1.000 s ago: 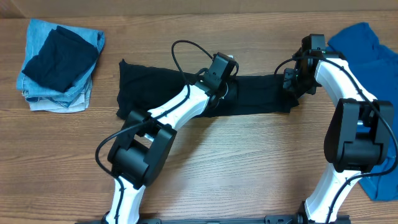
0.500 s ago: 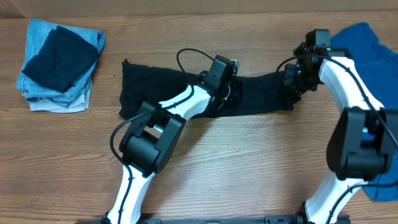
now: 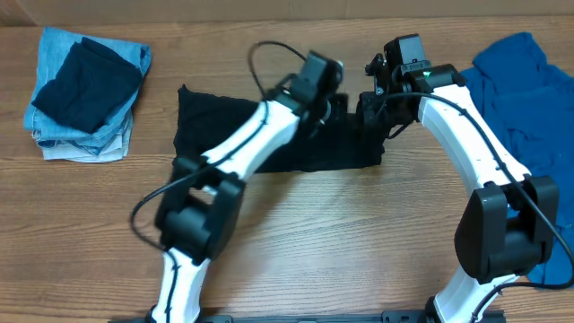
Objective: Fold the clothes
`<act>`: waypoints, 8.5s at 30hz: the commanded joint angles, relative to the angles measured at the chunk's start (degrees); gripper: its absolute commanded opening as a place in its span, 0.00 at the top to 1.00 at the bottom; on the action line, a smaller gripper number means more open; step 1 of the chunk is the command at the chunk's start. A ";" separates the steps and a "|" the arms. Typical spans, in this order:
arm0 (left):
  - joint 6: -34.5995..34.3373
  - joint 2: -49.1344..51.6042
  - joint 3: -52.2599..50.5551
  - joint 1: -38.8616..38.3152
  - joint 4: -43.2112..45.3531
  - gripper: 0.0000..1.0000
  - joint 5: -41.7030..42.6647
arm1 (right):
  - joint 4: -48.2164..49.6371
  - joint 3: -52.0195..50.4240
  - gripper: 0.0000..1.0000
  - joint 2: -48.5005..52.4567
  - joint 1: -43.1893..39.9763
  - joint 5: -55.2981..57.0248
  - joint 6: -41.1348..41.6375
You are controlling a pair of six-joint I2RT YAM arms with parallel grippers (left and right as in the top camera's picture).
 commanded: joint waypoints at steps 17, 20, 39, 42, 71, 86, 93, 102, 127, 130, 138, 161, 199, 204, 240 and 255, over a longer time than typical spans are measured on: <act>7.52 -9.35 2.01 10.58 -10.64 0.85 -6.99 | 17.07 -7.61 0.96 -1.16 9.27 0.39 0.20; 7.50 -10.14 2.01 10.80 -10.60 0.85 -6.99 | 21.64 -11.61 0.96 -1.03 9.27 0.39 0.11; 7.52 -10.34 2.01 10.97 -12.57 0.79 -6.99 | 28.89 -11.98 0.95 2.99 11.19 -6.58 6.08; 7.50 -10.34 2.01 10.97 -12.85 0.74 -6.97 | 29.09 -11.98 0.79 2.99 11.32 -6.80 6.51; 7.48 0.50 1.09 1.03 -14.23 0.93 -6.56 | 15.65 -10.60 0.74 -3.08 0.31 -8.20 0.37; 7.45 6.05 1.01 1.81 -17.07 0.88 -10.99 | 31.41 -26.86 0.77 -1.77 0.31 -7.28 -1.57; 7.45 7.17 1.90 1.84 -16.17 0.93 -9.57 | 32.98 -27.52 0.77 -1.77 0.31 -7.28 -1.55; 7.45 -1.62 7.32 1.40 -24.65 0.89 -8.28 | 33.79 -27.41 0.77 -1.79 0.31 -7.50 -1.57; 6.58 10.49 5.01 1.22 -30.45 0.87 -2.49 | 39.19 -18.82 0.86 9.29 0.37 -7.06 -2.89; 6.86 10.47 6.51 1.22 -30.49 0.85 -2.34 | 38.91 -18.29 0.88 9.29 0.24 -7.13 -2.82; 9.44 10.27 29.70 2.25 -40.02 0.77 -10.73 | 26.60 -6.36 0.66 1.81 0.24 -7.26 -2.84; 10.80 9.81 35.91 9.81 -43.50 0.47 -18.23 | 11.61 -7.87 0.34 2.93 0.24 -0.90 -3.13; 11.98 9.84 35.85 18.71 -51.32 0.59 -17.14 | 9.90 -6.27 0.96 12.76 -4.72 -10.75 -3.50; 11.96 9.84 35.85 18.69 -52.09 0.59 -16.74 | 9.31 -6.16 0.96 12.76 -13.07 -10.67 -5.07; 12.79 9.84 23.32 9.20 -35.67 0.96 5.07 | -11.98 20.50 0.96 12.57 -5.95 -3.82 -8.57; 12.85 9.84 23.23 6.80 -31.78 0.96 -6.40 | -10.23 24.17 0.96 12.57 -0.85 -10.97 0.04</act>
